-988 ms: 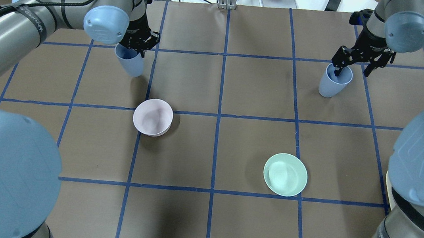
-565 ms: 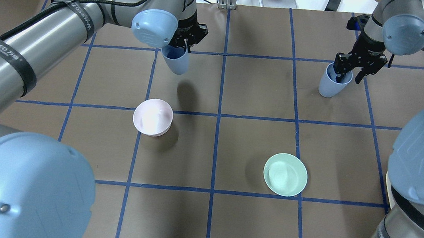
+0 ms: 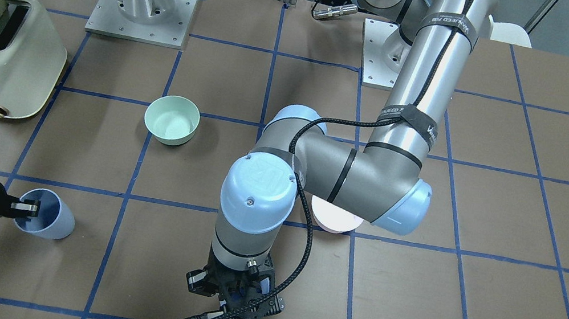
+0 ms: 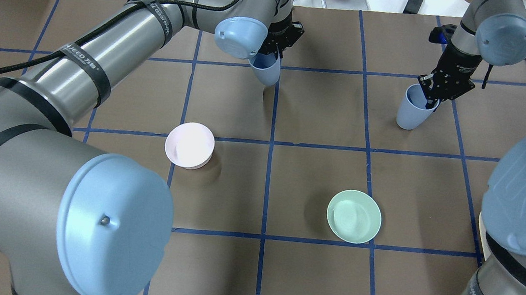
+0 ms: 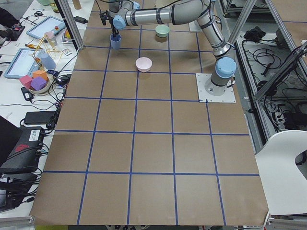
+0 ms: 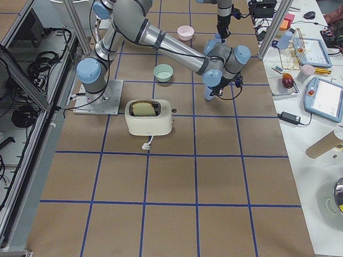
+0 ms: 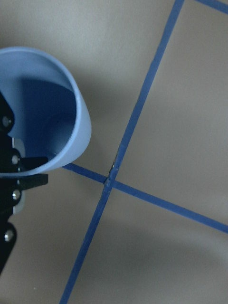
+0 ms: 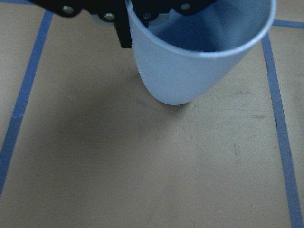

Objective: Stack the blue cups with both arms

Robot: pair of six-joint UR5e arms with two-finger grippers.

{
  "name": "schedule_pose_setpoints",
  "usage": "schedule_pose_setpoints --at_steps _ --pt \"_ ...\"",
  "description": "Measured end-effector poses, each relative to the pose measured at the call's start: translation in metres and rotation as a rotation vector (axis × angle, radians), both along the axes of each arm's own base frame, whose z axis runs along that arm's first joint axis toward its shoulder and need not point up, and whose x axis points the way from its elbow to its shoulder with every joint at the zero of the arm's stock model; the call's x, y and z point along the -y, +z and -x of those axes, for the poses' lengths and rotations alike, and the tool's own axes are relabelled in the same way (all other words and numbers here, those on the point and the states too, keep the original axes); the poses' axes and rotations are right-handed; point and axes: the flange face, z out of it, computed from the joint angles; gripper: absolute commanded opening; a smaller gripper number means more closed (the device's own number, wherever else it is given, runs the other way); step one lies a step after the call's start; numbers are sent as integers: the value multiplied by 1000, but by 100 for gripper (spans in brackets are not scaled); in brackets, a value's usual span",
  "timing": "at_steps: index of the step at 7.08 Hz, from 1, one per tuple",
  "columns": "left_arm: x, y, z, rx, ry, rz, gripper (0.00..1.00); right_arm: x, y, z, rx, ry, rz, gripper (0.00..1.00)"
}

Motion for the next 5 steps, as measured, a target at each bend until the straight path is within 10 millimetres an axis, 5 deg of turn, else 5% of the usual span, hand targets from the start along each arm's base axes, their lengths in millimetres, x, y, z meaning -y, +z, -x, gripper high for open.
schedule_pose_setpoints --at_steps 1,3,5 --pt "1 -9 8 0 0 -7 99 0 1 0 -1 -10 -6 0" --pt "0 -14 12 8 -13 -11 100 -1 3 -1 2 -19 -13 0" --pt "4 25 -8 16 -53 37 100 -3 29 -3 -2 -40 16 0"
